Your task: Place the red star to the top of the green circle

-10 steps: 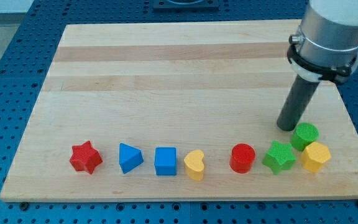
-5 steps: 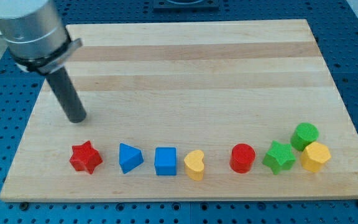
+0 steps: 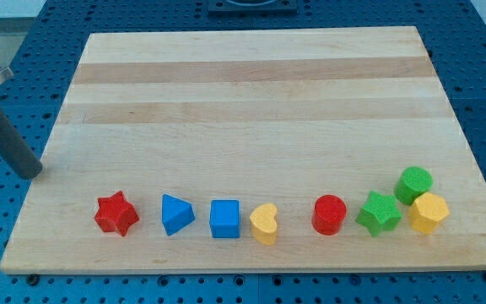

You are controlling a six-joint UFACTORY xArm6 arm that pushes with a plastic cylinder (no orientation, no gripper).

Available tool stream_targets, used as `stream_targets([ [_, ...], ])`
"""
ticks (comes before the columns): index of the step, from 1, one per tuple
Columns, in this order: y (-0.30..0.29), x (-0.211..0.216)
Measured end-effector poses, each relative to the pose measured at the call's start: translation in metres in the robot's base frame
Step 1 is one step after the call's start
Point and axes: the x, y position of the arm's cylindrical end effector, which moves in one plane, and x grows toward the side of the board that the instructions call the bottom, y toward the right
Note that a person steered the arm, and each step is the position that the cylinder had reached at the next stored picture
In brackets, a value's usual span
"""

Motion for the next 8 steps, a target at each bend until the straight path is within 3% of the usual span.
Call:
stream_targets([
  [2, 0.001, 0.090],
  [3, 0.039, 0.104],
  [6, 0.112, 0.104],
  [8, 0.131, 0.067],
])
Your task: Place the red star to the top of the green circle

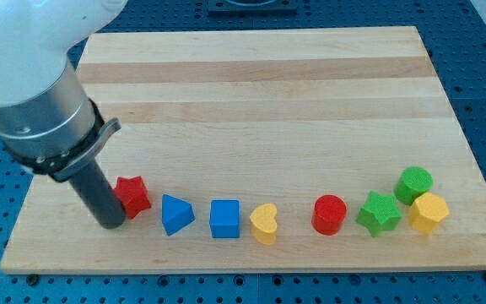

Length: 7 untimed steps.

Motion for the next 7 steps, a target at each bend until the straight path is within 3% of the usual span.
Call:
stream_targets([
  [2, 0.025, -0.032],
  [7, 0.019, -0.077],
])
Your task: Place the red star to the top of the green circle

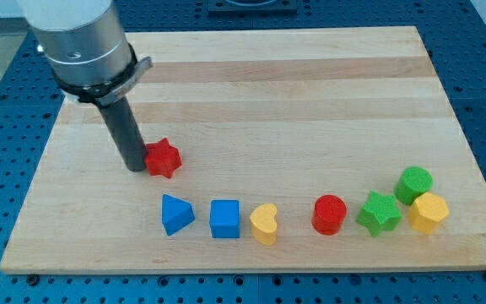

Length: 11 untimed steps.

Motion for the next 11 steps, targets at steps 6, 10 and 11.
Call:
stream_targets([
  [6, 0.230, -0.003],
  [10, 0.255, -0.034],
  [11, 0.289, -0.034],
])
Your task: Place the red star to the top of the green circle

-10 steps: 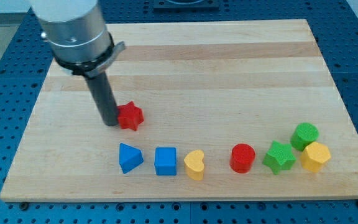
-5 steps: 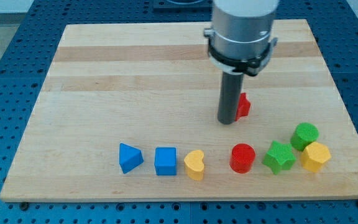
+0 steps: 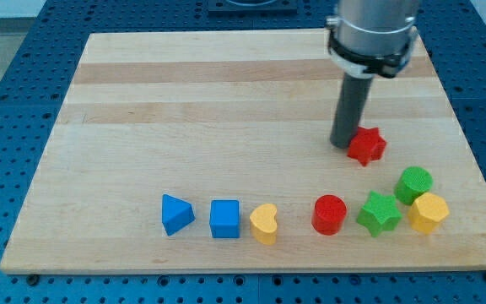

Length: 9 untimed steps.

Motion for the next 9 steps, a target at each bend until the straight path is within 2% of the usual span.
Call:
stream_targets([
  [2, 0.039, 0.000],
  [8, 0.041, 0.016],
  [9, 0.019, 0.016],
])
